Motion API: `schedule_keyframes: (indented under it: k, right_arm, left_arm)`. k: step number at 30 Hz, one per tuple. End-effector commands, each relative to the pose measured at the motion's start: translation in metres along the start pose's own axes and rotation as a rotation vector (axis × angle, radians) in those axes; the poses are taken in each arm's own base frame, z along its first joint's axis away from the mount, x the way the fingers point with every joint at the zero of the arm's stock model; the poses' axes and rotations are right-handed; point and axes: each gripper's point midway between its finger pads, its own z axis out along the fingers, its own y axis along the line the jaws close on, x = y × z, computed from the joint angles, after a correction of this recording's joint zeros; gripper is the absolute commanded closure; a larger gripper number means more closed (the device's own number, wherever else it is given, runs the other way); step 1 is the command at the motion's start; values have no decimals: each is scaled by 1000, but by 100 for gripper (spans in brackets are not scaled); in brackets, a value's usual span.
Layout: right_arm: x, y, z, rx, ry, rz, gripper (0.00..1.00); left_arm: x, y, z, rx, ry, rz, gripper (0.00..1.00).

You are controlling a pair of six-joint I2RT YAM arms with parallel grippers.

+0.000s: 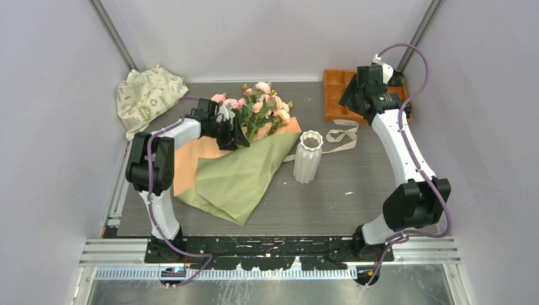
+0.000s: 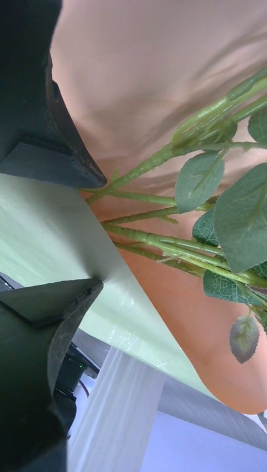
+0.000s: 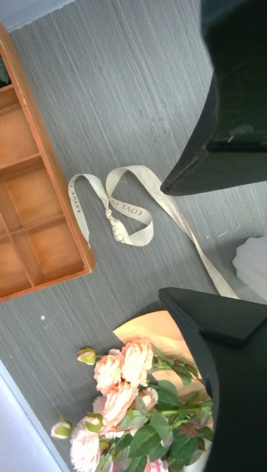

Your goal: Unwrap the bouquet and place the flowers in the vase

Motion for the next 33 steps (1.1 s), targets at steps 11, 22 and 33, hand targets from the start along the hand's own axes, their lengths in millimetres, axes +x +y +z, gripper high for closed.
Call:
schedule_keyframes:
  k: [11, 22, 33]
  right_arm:
    - [-35, 26, -51, -192, -124, 52, 33]
    - [-29, 59, -105, -377, -141, 1, 32]
    - [-1, 113, -132, -517, -101, -115, 27]
  left_arm:
    - [50, -97, -14, 202, 75, 156, 100]
    - [109, -164, -8, 343, 174, 200, 100]
    - [146, -187, -38, 312, 144, 225, 91]
